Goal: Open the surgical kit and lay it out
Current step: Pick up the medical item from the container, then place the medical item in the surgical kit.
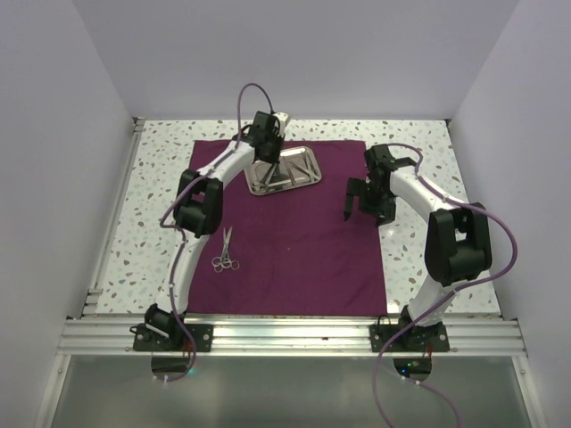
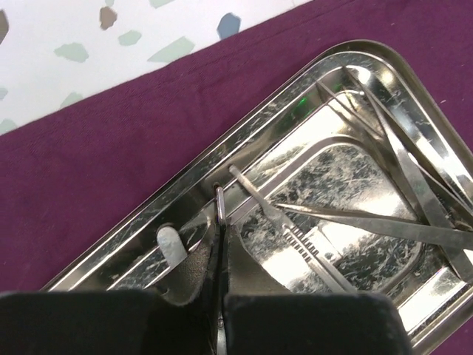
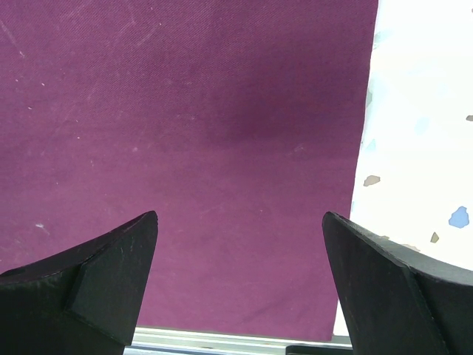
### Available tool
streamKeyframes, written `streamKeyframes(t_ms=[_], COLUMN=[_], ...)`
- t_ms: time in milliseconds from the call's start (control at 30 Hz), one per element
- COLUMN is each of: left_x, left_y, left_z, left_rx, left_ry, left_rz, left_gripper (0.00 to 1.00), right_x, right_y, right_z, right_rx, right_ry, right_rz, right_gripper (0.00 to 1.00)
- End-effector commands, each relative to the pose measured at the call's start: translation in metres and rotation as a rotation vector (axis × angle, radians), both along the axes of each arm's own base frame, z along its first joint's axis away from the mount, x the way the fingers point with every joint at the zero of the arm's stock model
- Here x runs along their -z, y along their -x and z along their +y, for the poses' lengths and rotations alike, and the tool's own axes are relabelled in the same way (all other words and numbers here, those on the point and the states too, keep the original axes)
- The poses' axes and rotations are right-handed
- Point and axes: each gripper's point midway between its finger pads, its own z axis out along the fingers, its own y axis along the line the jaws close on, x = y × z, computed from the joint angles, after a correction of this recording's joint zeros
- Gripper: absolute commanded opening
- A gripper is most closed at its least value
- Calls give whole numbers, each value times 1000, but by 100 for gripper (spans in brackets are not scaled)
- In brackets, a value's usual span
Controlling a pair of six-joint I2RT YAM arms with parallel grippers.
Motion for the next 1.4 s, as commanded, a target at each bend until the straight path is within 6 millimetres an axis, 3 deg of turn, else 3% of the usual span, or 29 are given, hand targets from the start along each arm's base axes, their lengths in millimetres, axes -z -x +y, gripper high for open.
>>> streamKeyframes(t_ms=[0, 67, 100, 200, 633, 867, 900, 1067, 1100, 1267, 1300, 1367], left_x=[-41, -62, -82, -108, -142, -159, -168, -168, -176, -160, -167, -153], left_y=[8, 2, -1, -3, 22, 53, 60, 92, 100, 142, 150, 170], left_z=[32, 36, 39, 43, 54, 61, 63, 73, 75, 87, 90, 93], left_rx=[-87, -107, -123, -136, -144, -141, -140, -133, -129, -125, -121, -112], left_ry=[-6, 17, 43, 93, 121, 146, 152, 155, 161, 128, 130, 122], left_rz=[46, 10, -22, -58, -69, -39, -43, 21, 21, 111, 101, 150], left_gripper=[0, 0, 0, 0, 0, 0, 0, 0, 0, 0, 0, 0], right_x=[-19, -20, -20, -21, -25, -22, -23, -25, -25, -23, -20, -20], right_y=[-9, -10, -10, -10, -8, -9, -10, -15, -16, -13, -10, -8], right_z=[5, 5, 5, 6, 5, 7, 7, 10, 9, 10, 9, 10], right_rx=[-3, -3, 2, 2, 31, 35, 36, 36, 37, 34, 34, 31], right_ry=[-33, -34, -37, -44, -49, -53, -56, -65, -65, -71, -70, -75], right_rz=[-61, -64, -65, -66, -81, -78, -81, -96, -96, -97, -90, -92], right_gripper=[97, 97, 97, 97, 97, 97, 97, 97, 97, 97, 97, 97])
